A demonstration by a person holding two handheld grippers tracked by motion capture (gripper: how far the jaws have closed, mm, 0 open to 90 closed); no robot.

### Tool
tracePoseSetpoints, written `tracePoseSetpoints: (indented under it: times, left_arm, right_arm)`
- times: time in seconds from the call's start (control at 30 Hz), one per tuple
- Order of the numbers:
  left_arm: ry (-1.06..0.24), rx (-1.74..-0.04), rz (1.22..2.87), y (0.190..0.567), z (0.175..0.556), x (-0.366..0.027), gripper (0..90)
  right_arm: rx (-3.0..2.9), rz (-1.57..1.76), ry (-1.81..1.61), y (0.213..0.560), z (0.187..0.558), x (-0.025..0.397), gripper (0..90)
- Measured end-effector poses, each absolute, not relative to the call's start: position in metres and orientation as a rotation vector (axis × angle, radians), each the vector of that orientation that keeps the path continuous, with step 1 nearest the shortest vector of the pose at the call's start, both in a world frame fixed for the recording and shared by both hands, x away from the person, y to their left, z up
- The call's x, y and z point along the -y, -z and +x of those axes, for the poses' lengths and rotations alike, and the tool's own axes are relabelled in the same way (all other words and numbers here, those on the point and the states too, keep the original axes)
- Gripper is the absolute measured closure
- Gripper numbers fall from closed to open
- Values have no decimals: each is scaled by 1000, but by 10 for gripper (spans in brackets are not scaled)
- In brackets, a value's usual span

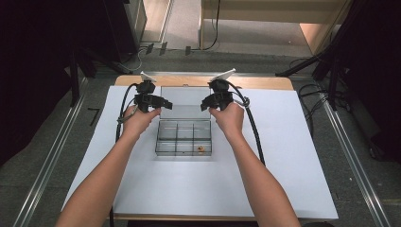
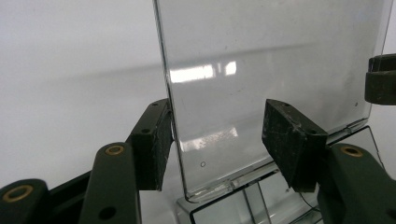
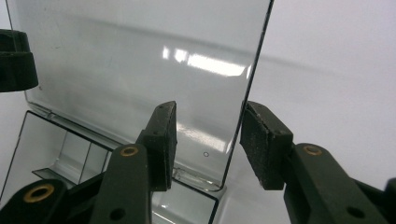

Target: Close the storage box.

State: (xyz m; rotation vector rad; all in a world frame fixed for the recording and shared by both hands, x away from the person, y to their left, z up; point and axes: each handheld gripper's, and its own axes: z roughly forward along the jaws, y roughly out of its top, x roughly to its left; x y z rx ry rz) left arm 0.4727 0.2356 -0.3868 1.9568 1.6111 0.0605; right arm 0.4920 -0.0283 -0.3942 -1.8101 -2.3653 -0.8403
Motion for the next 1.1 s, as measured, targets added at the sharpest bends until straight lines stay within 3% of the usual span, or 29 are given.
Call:
tracePoseSetpoints:
  times: [0.7,1.1]
  left_arm:
    - [-242,-1426,1965,370,435,-236,453]
    - [-273,-1356,1955,346,423,-236,468]
  right_arm:
    - [2533,-1730,985,373,454,31,588]
    - [2567,-1677,1095,351,440,35,603]
